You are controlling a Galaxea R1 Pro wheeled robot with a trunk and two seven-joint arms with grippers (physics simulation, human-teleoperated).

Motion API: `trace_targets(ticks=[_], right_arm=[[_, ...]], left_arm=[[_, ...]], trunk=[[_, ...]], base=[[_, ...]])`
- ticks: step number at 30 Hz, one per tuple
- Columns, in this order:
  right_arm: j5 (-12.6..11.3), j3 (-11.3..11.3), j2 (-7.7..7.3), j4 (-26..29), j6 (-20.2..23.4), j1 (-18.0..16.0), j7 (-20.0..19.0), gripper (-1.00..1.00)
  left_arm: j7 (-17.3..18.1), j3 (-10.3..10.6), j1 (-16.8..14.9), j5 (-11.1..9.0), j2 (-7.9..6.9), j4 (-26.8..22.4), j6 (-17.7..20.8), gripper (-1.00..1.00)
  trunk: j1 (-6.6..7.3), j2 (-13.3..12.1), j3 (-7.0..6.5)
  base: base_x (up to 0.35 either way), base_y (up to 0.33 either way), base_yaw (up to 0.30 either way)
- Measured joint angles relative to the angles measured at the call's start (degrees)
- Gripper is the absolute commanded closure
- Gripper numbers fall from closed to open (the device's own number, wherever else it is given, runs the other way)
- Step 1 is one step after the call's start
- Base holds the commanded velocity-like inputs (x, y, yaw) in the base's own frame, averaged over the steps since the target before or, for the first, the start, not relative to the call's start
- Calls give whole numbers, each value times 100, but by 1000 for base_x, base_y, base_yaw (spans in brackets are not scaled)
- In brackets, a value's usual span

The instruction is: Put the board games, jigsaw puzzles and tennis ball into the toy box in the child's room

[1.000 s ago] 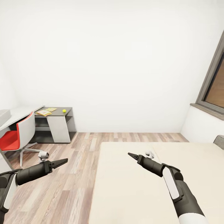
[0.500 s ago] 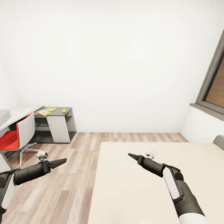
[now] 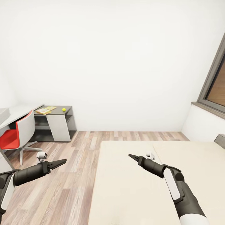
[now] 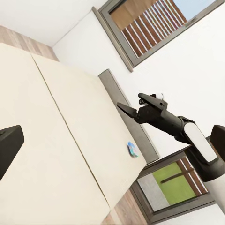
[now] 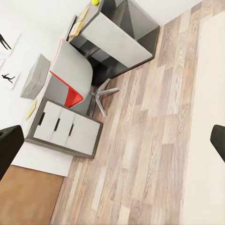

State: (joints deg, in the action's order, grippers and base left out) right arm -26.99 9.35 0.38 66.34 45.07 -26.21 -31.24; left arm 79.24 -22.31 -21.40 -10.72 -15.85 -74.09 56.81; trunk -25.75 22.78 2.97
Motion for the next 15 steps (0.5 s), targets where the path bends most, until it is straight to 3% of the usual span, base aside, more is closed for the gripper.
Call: trace_targets(ticks=[15], right_arm=[[0, -1, 3, 0, 0, 1, 0, -100]], left_arm=[[0, -4, 0, -2, -2, 0, 0, -100]], trunk=[[0, 0, 142]], base=[[0, 0, 0]])
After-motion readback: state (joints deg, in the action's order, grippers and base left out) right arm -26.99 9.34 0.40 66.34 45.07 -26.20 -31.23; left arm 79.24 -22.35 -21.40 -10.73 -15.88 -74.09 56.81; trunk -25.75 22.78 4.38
